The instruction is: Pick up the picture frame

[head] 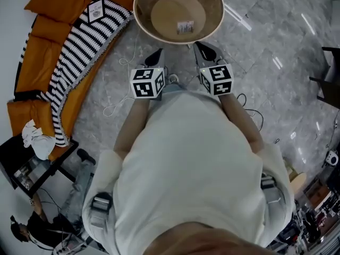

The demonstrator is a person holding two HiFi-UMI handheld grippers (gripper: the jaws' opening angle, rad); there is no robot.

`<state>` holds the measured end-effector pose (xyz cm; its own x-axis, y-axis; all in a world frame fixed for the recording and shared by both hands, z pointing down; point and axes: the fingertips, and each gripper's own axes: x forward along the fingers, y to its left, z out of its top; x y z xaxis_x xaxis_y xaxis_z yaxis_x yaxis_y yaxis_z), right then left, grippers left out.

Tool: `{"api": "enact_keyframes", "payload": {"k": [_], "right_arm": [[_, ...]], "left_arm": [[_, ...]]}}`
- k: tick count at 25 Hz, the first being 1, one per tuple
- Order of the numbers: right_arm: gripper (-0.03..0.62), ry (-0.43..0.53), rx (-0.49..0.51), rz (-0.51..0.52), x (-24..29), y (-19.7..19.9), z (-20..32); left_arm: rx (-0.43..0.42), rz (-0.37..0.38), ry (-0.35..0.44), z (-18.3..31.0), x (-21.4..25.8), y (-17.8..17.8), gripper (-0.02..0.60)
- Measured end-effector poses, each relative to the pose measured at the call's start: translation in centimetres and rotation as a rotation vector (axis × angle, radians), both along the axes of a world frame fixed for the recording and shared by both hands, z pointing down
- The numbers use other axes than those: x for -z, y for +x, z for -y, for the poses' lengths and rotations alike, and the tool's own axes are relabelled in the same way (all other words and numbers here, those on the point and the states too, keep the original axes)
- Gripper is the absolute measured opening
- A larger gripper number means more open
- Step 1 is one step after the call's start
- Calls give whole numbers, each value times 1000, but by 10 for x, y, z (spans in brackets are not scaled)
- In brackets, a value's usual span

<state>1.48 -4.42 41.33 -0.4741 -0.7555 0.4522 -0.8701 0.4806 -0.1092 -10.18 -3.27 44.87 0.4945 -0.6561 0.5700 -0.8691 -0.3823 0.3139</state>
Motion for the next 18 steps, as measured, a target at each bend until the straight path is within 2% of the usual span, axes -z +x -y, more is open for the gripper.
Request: {"api": "enact_keyframes", "payload": {"k": [6, 18], "right_arm": [[0, -41, -34, -50, -23, -2, 22], [1, -200, -35, -94, -108, 27, 76]], "left_arm": [[-52, 10, -42, 25, -24, -2, 2], [-42, 23, -178, 71, -106, 22, 2]]}}
